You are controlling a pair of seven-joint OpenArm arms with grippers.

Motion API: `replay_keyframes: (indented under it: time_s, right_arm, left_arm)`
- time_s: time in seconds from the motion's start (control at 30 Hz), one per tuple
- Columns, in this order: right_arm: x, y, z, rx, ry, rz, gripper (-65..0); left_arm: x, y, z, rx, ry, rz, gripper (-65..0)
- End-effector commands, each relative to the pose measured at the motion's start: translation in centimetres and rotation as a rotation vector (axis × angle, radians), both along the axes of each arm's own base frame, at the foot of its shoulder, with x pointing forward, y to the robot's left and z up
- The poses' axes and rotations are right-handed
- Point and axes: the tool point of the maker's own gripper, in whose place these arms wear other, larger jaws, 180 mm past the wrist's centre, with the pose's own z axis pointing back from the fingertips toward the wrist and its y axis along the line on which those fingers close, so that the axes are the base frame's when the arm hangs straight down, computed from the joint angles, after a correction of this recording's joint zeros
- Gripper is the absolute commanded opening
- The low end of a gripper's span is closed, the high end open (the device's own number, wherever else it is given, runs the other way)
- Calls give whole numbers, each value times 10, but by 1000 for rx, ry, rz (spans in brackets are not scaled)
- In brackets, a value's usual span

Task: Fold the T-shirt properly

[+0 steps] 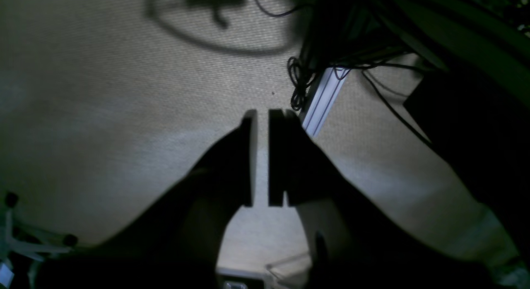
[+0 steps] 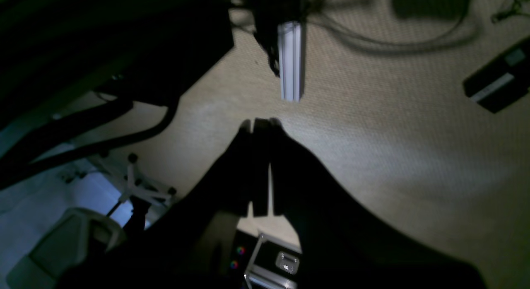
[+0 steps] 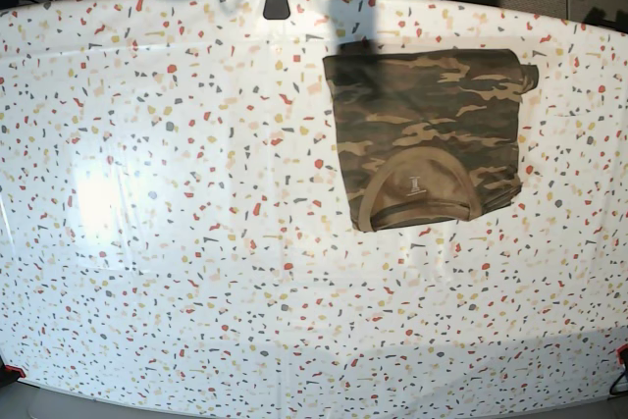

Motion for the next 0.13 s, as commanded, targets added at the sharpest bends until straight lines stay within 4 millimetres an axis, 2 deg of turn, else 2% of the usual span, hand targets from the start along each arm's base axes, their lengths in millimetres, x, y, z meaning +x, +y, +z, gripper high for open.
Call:
replay_keyframes:
  time_s: [0.0, 0.1]
  right_arm:
    - [0, -2, 1, -3, 4, 0, -650]
    - [-1, -10, -2, -53, 18, -20, -650]
  left_arm:
    - [-5, 0, 0, -4, 16, 2, -600]
    - [-6, -1, -1, -10, 36, 4, -600]
